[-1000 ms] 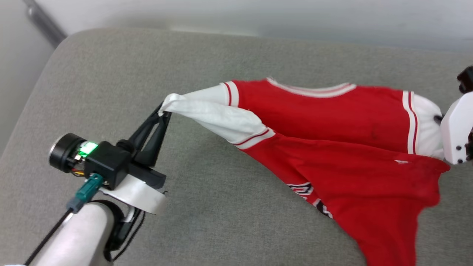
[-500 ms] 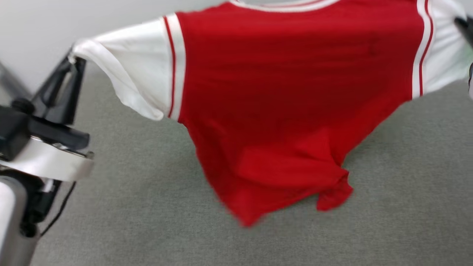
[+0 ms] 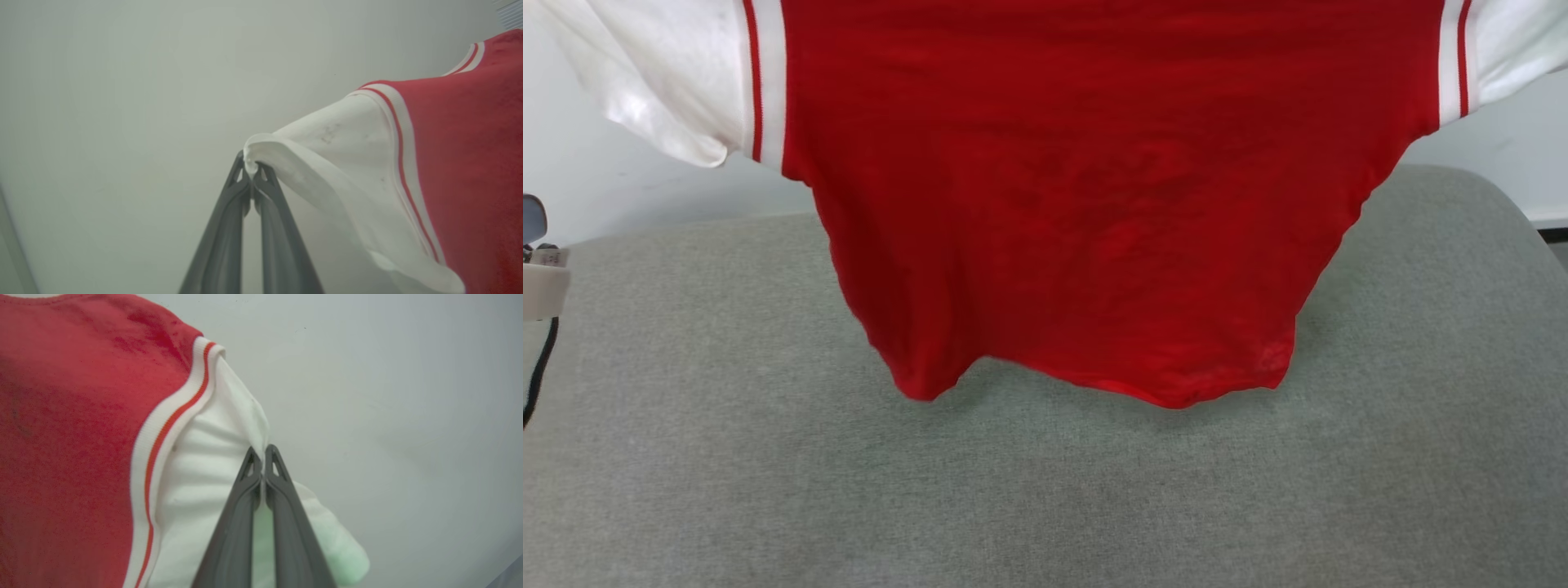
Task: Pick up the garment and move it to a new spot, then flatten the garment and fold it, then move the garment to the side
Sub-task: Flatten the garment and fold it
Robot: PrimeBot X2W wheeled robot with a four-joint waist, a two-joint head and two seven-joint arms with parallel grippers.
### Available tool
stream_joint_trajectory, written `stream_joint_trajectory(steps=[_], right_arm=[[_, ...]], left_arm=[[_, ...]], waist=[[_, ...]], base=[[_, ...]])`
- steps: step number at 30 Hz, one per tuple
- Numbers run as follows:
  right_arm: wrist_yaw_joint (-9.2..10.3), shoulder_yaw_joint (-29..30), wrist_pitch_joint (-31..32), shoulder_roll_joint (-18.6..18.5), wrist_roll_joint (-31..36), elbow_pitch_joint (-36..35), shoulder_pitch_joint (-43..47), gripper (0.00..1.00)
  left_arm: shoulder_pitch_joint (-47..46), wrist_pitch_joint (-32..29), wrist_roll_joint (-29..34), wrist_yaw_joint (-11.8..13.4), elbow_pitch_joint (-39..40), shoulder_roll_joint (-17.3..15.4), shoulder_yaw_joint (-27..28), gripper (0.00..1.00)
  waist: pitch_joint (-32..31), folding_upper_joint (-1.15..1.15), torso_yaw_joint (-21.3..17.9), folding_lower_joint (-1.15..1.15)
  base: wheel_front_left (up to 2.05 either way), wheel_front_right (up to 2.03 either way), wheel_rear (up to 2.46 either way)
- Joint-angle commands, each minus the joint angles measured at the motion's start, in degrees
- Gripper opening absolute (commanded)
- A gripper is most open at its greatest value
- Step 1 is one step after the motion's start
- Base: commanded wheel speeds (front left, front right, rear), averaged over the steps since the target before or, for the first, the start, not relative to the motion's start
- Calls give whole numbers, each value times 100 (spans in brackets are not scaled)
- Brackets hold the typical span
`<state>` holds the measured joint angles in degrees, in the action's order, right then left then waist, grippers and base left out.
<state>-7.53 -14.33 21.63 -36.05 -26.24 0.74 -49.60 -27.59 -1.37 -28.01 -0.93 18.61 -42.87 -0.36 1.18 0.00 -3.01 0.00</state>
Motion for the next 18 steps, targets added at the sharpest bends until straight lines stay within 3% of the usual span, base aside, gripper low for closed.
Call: stream_joint_trajectory(steps=[1,10,18], right_arm=[[8,16,-20,32,5,-15,-15,0],[8,344,-72,192,277,-304,-35,0],[9,589,-351,340,653,-162,-757,0]], left_arm=[[-6,-9,-25,24,17,-9,19,0],[-190,-117,-157,-130,12,-211,55,0],[-1371,-174,-277,-415,-722,-296,-280,0]], waist=[[47,0,-47,0],[649,0,-168,0],[1784,0,-58,0]], base=[[0,0,0],[0,0,0],[0,0,0]])
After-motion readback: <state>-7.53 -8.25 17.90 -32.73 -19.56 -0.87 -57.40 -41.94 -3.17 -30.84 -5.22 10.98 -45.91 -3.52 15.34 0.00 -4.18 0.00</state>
